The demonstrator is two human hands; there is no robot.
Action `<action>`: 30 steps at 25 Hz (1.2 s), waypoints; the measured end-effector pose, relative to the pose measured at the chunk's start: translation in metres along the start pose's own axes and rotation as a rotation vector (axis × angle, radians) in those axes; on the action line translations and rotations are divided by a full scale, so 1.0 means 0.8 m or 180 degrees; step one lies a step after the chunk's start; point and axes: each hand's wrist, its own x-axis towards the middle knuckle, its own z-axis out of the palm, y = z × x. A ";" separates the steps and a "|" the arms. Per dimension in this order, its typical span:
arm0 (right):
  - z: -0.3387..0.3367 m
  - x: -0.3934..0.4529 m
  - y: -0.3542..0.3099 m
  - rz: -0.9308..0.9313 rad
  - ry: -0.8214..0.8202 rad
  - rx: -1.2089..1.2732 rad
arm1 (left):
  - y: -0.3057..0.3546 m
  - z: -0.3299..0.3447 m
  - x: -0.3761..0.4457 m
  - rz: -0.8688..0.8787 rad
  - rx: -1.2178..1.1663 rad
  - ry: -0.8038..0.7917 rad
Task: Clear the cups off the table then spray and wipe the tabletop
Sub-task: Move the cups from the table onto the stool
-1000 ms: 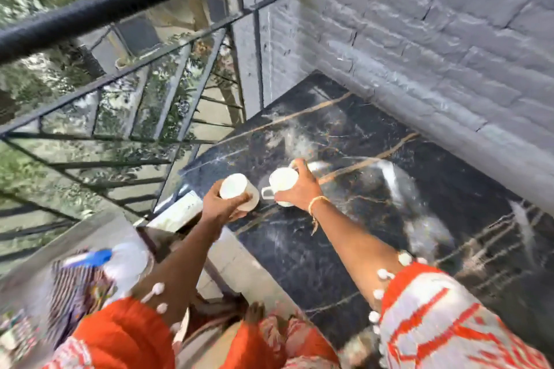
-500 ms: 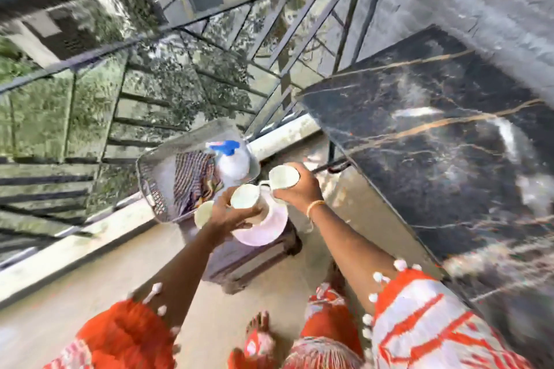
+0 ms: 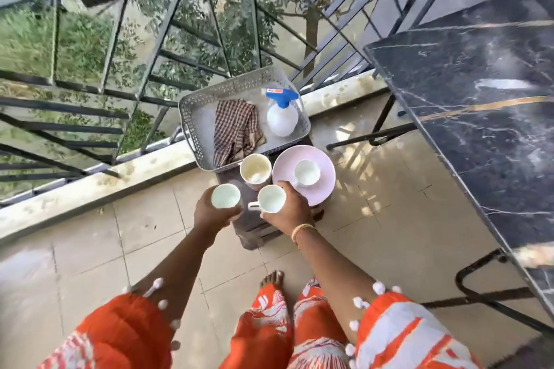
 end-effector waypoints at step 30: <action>-0.010 -0.002 -0.003 -0.0383 -0.0437 -0.0936 | 0.017 0.007 -0.007 0.0694 0.1936 -0.0001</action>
